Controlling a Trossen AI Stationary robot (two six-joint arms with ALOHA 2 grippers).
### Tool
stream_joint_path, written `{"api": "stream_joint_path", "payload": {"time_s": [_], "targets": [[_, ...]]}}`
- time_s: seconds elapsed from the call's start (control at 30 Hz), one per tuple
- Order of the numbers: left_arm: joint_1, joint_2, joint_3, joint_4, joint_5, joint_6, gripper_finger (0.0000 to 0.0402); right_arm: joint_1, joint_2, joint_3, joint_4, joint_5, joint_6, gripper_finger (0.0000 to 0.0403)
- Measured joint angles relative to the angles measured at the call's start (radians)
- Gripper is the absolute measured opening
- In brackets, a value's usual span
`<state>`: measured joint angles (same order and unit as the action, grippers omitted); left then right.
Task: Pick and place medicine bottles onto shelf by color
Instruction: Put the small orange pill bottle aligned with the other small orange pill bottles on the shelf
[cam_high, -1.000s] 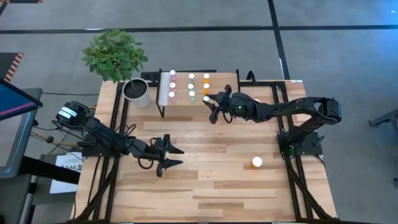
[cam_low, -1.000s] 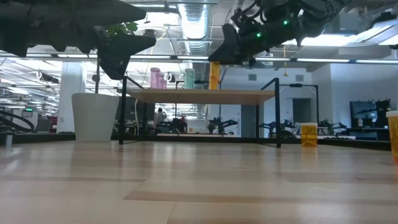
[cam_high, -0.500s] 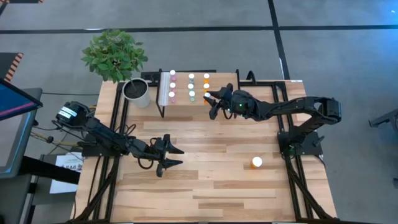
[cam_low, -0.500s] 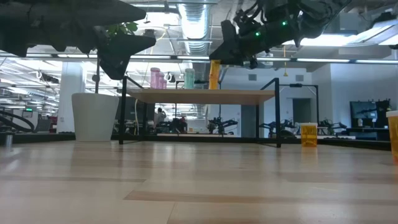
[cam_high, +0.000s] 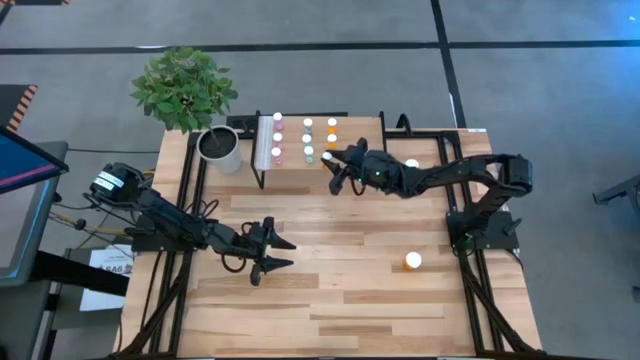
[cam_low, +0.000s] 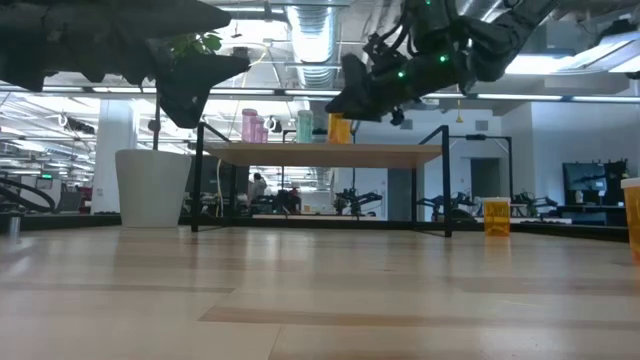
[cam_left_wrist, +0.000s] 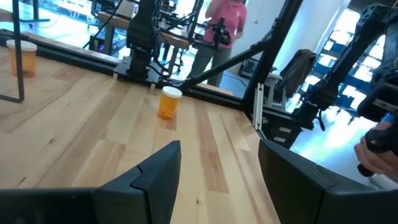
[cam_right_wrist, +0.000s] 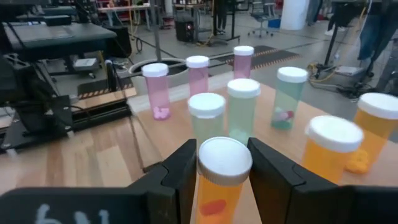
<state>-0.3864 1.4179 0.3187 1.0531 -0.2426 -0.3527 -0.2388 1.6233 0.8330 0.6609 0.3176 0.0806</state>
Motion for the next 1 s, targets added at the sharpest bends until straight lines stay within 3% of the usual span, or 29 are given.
{"api": "stream_joint_path", "payload": {"time_s": [1.0], "targets": [[0.000,0.000,0.000,-0.008,-0.004,-0.001,0.0203,-0.037,-0.030,0.001,-0.089,0.000,-0.055,0.0152]]}}
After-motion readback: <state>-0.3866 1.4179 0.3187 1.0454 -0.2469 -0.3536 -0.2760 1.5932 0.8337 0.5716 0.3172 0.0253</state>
